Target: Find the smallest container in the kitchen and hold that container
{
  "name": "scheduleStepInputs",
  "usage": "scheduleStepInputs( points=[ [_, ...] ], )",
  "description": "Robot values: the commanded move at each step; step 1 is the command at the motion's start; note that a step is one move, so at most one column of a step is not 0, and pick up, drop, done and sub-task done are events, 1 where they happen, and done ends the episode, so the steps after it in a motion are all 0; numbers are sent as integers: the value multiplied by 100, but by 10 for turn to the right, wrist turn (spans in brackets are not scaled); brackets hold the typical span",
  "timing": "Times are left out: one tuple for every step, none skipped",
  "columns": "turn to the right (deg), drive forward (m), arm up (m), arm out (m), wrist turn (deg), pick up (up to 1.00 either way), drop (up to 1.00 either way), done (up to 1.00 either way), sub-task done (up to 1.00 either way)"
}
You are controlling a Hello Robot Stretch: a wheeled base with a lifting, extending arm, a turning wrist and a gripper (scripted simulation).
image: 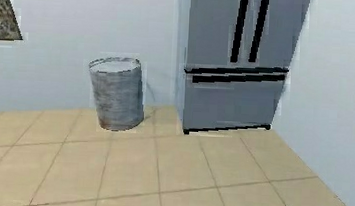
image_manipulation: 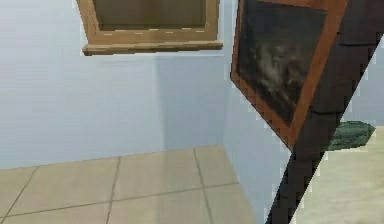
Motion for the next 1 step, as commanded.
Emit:
scheduleStepInputs(
  points=[
    [450, 0, 0, 0, 0, 0, 0, 0, 0]
  ],
)
